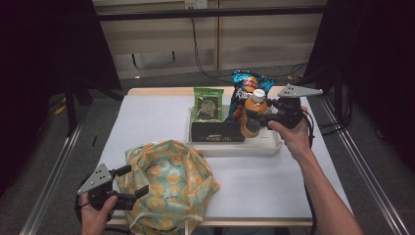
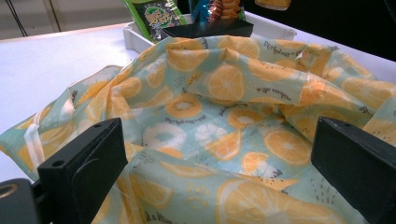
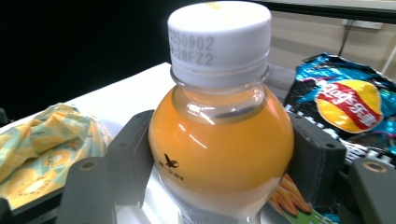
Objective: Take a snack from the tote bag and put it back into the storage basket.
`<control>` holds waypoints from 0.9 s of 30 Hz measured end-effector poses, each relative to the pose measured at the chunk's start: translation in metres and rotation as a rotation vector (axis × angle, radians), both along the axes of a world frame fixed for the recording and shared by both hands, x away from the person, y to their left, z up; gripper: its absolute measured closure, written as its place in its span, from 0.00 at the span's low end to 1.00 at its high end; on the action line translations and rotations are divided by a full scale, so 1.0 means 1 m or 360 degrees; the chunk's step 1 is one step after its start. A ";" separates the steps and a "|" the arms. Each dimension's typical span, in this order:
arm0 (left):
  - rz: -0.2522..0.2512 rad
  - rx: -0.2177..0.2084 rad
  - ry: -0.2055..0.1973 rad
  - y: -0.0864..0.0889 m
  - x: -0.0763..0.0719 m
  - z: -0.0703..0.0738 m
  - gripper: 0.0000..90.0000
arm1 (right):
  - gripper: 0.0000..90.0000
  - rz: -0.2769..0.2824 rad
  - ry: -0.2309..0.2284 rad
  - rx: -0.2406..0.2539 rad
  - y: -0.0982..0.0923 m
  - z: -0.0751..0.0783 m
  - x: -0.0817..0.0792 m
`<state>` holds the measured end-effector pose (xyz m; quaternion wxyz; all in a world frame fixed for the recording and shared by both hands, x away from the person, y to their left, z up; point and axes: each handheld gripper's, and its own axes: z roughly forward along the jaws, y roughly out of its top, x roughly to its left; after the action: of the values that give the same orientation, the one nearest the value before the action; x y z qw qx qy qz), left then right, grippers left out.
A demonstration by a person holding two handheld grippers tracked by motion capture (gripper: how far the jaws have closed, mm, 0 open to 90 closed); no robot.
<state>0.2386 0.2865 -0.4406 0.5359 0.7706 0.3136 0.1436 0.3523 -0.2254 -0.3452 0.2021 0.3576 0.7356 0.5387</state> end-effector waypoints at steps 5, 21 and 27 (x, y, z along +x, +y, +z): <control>-0.0003 -0.0001 -0.0001 0.000 0.000 0.000 0.03 | 0.34 -0.0033 0.0017 -0.0022 -0.003 -0.003 0.003; -0.0013 0.0002 -0.0001 -0.001 0.001 -0.001 0.04 | 0.34 -0.0133 0.0072 -0.0027 -0.018 -0.027 0.011; 0.0012 0.0009 0.0003 -0.001 0.000 0.000 0.04 | 0.34 -0.0159 0.0082 -0.0029 -0.023 -0.033 0.014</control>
<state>0.2387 0.2858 -0.4409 0.5329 0.7711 0.3165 0.1457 0.3664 -0.2487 -0.3787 0.2130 0.4059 0.7267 0.5117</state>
